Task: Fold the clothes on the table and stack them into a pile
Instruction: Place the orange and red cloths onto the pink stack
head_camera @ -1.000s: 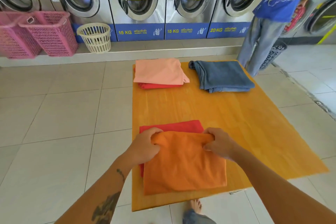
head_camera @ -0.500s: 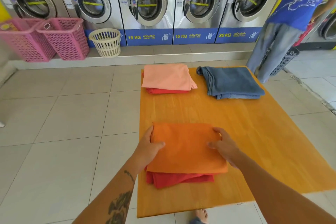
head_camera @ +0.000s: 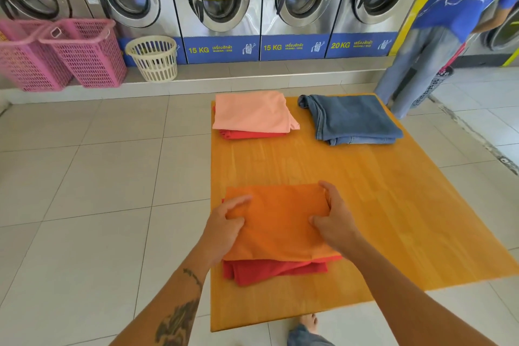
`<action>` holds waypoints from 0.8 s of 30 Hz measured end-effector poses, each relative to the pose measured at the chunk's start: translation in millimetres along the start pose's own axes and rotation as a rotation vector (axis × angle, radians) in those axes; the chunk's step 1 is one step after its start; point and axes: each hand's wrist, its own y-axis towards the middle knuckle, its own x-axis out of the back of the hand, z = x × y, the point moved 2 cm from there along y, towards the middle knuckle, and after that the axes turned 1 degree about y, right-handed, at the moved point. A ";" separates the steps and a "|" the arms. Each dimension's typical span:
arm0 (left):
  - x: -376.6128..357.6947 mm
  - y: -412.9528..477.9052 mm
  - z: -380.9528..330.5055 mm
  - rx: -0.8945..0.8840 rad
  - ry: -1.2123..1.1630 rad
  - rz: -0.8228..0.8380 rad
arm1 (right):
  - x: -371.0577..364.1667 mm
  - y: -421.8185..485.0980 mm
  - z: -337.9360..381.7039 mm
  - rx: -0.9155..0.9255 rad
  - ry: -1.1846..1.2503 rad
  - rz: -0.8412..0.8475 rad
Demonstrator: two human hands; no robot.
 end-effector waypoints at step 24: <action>21.3 17.1 -34.1 -0.015 -0.156 0.060 | 18.7 18.5 42.4 -0.130 0.462 0.278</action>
